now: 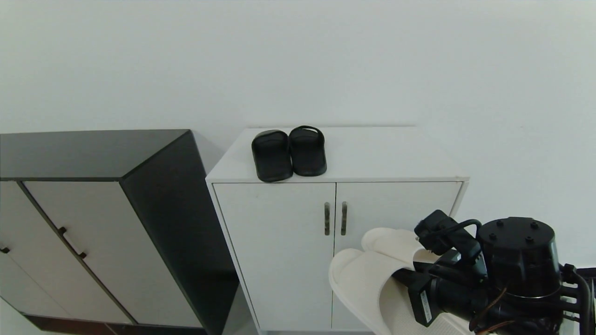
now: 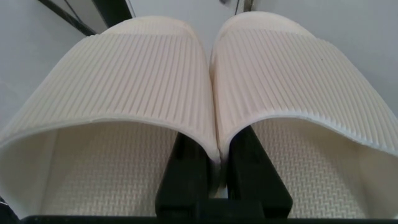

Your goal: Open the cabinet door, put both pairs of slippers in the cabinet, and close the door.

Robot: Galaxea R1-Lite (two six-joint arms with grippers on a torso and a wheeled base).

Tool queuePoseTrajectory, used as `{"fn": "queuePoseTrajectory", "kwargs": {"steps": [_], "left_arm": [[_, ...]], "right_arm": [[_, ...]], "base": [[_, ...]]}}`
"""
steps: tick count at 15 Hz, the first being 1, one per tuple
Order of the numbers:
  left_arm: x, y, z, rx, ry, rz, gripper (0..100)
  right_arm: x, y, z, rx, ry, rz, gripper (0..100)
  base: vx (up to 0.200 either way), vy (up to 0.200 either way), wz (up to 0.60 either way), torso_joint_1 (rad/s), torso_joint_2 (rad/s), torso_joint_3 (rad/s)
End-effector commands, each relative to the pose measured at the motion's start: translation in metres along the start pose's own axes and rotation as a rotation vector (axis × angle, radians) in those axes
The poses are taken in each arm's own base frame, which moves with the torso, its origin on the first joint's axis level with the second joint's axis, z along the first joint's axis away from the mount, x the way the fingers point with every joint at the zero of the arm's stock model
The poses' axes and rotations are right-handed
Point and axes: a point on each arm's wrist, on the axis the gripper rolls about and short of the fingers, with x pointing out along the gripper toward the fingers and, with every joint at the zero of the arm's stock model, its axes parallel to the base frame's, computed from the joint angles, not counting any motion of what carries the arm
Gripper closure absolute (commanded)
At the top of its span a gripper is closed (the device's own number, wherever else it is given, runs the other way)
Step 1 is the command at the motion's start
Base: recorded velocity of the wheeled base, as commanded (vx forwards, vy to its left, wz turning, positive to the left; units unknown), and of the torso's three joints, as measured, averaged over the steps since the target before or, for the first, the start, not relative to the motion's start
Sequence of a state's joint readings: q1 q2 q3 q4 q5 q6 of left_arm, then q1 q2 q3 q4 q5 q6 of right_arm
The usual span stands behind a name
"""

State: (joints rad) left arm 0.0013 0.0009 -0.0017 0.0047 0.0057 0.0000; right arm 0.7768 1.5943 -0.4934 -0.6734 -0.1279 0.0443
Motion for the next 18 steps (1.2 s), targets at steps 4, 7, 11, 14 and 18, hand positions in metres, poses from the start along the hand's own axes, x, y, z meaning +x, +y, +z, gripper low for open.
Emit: {"fn": "queuePoseTrajectory", "kwargs": {"steps": [4, 7, 11, 14, 18], "left_arm": [[0.0013, 0.0001, 0.0004, 0.0, 0.018, -0.007, 0], [0.0024, 0.0002, 0.0007, 0.002, 0.031, -0.012, 0], [0.004, 0.0004, 0.0011, 0.001, 0.053, -0.022, 0], [0.0055, 0.0008, 0.0014, 0.002, 0.071, -0.051, 0], [0.009, 0.0007, 0.0031, 0.007, 0.111, -0.049, 0]], "right_arm": [[-0.0002, 0.0009, -0.0018, -0.002, 0.007, 0.004, 100], [0.0004, 0.0013, -0.0028, -0.002, 0.011, 0.005, 100], [0.0007, 0.0013, -0.0031, -0.002, 0.013, 0.005, 100], [0.0004, 0.0013, -0.0028, -0.002, 0.011, 0.005, 100], [-0.0003, 0.0012, -0.0023, -0.003, 0.008, 0.004, 100]], "base": [[0.0, 0.0, 0.0, -0.2, 0.52, 0.317], [0.0, 0.0, 0.0, -0.173, 0.5, 0.317], [0.0, 0.0, 0.0, -0.152, 0.47, 0.325], [0.0, 0.0, 0.0, -0.129, 0.47, 0.341], [0.0, 0.0, 0.0, -0.087, 0.45, 0.36]]}}
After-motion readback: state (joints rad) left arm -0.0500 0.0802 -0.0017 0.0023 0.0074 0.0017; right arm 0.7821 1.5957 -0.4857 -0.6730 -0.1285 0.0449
